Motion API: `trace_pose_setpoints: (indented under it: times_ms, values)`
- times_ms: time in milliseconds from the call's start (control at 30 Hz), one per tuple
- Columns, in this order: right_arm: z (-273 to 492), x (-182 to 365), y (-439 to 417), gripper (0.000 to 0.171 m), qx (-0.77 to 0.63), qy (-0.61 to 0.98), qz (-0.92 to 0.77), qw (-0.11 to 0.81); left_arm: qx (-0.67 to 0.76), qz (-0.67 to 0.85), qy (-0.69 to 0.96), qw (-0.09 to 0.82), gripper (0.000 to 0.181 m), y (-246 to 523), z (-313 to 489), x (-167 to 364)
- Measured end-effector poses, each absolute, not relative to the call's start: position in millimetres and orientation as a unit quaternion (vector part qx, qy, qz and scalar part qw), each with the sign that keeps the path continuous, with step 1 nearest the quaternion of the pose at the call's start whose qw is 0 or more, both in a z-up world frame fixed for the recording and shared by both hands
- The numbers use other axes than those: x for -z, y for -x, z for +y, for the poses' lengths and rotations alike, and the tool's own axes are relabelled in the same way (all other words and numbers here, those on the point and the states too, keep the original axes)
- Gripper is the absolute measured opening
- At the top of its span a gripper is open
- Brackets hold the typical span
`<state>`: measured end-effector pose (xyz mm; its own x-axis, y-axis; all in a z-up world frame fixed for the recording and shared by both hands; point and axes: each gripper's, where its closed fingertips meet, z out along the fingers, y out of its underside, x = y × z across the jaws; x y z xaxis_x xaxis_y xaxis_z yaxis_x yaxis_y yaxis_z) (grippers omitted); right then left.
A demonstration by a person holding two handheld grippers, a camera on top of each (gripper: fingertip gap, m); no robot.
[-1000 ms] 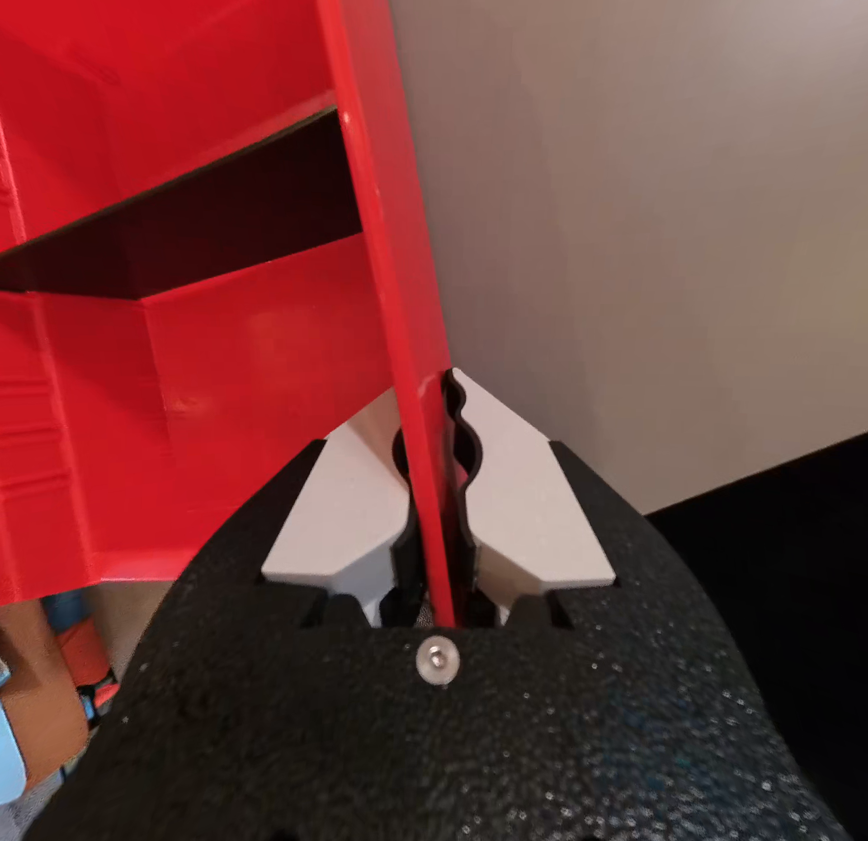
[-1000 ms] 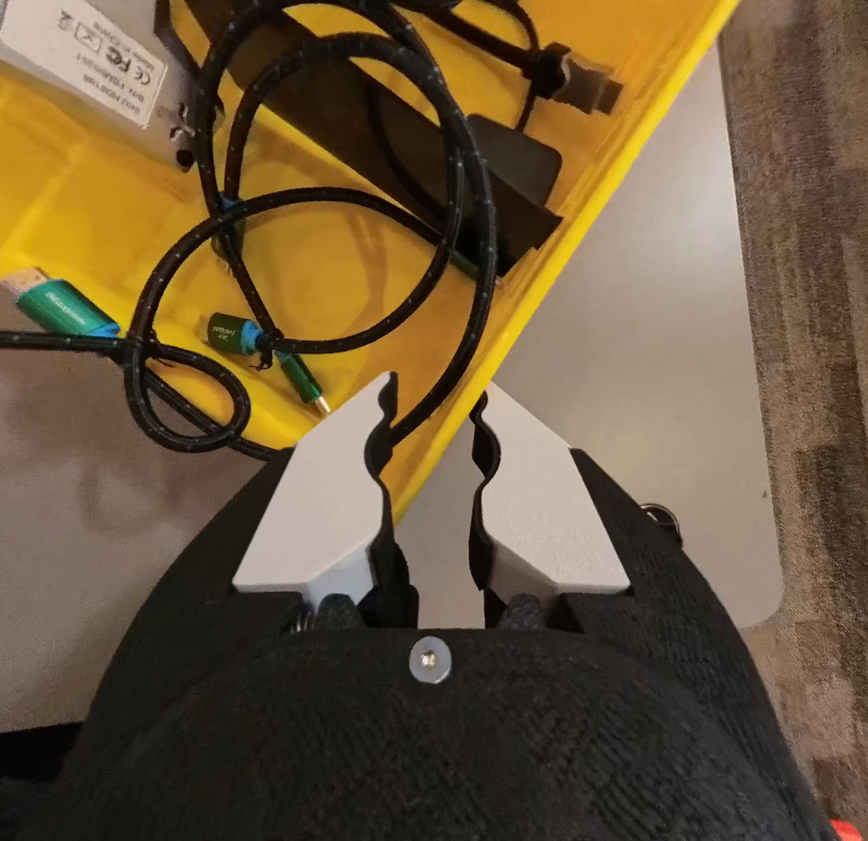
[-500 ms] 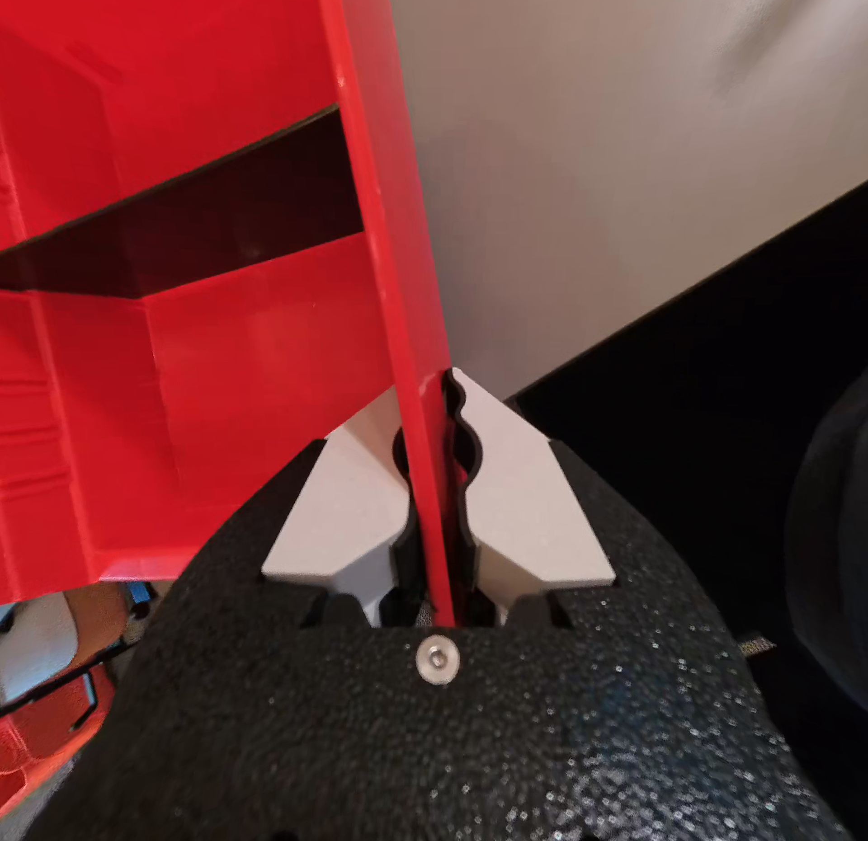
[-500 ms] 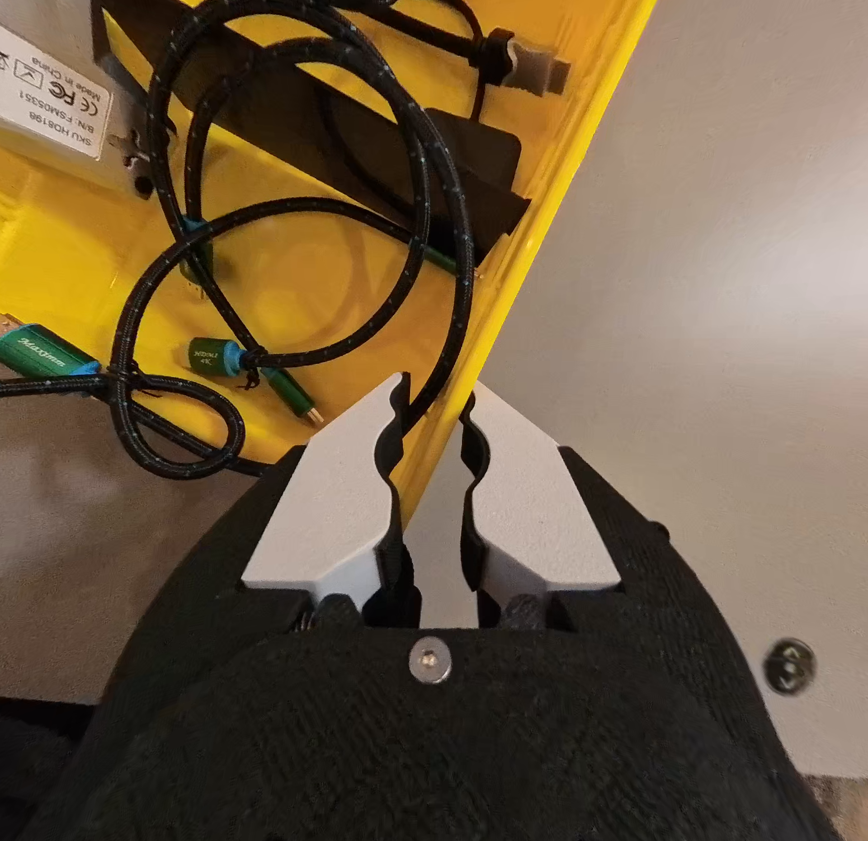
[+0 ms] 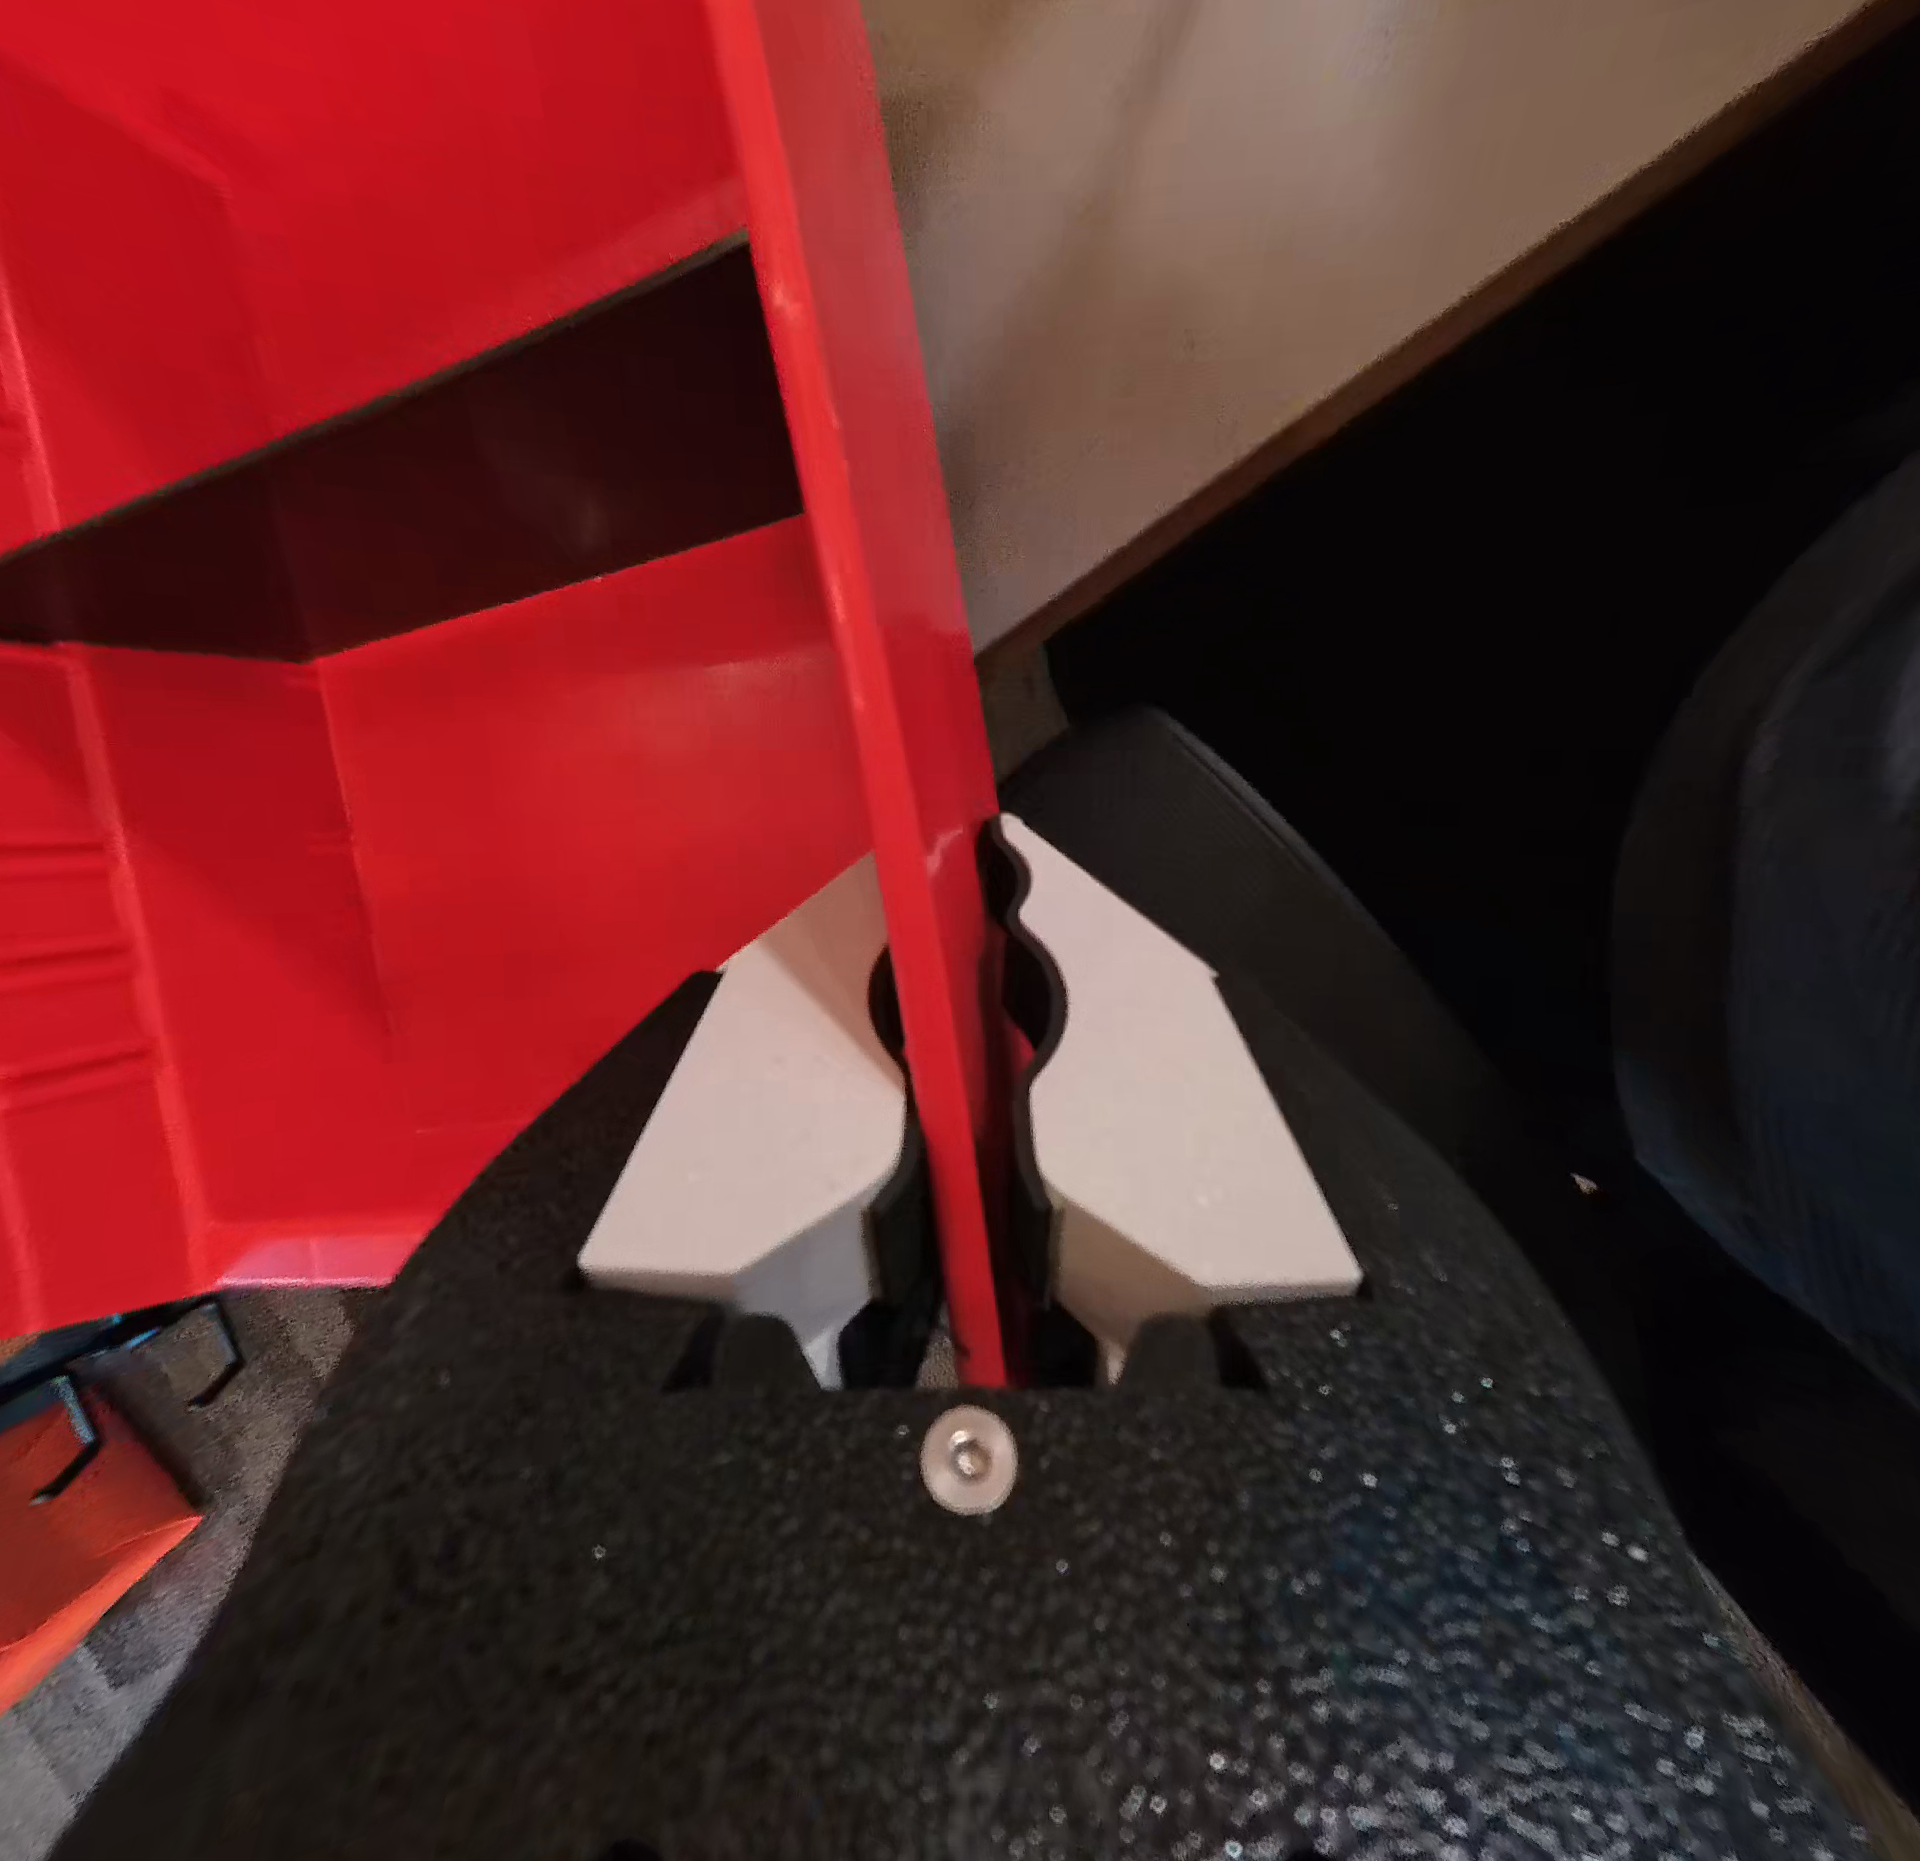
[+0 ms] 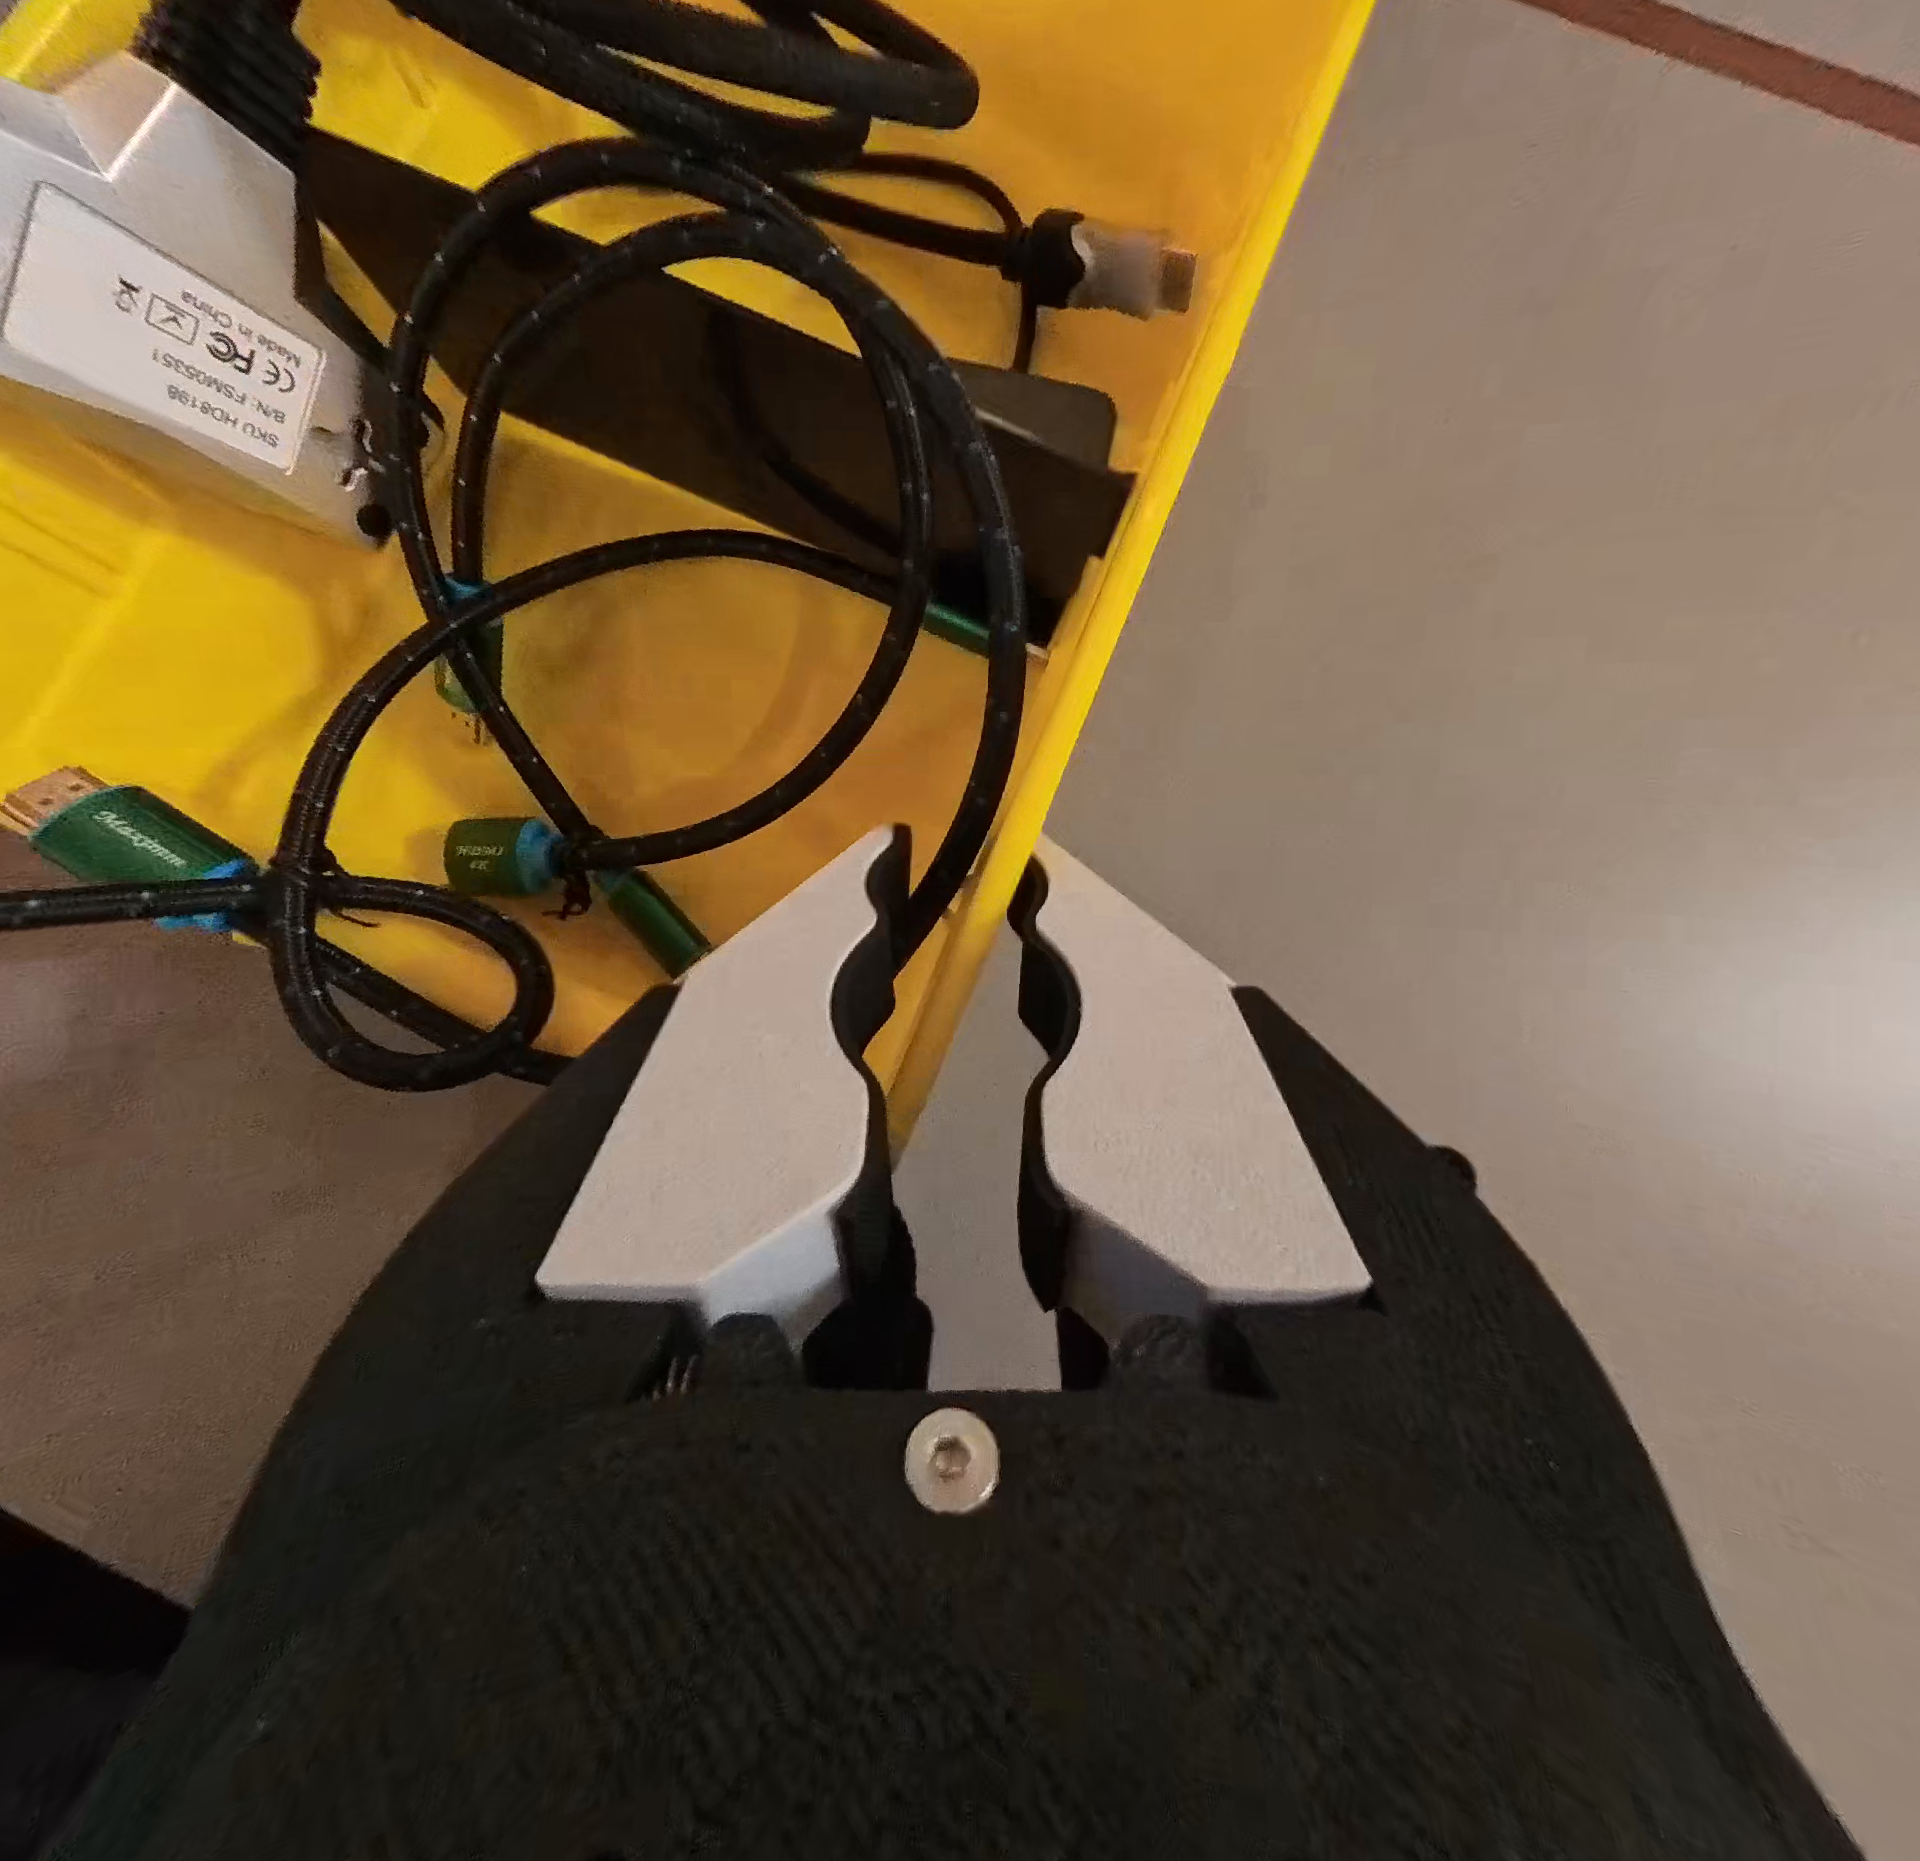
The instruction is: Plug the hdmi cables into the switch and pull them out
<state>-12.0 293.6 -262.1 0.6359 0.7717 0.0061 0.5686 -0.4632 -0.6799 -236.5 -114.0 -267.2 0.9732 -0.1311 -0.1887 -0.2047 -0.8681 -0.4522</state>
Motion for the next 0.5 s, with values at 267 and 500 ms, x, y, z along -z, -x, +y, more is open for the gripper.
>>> trace_pose_setpoints:
  times_ms: [267,500]
  values:
    - [272,233,77,0.045,-0.263,0.766,-0.435,0.393,-0.064,0.09,0.965,0.239,0.003,220,-129,237]
    - [293,174,-1,0.045,-0.249,0.718,-0.442,0.476,-0.165,0.123,0.93,0.304,0.003,228,-91,156]
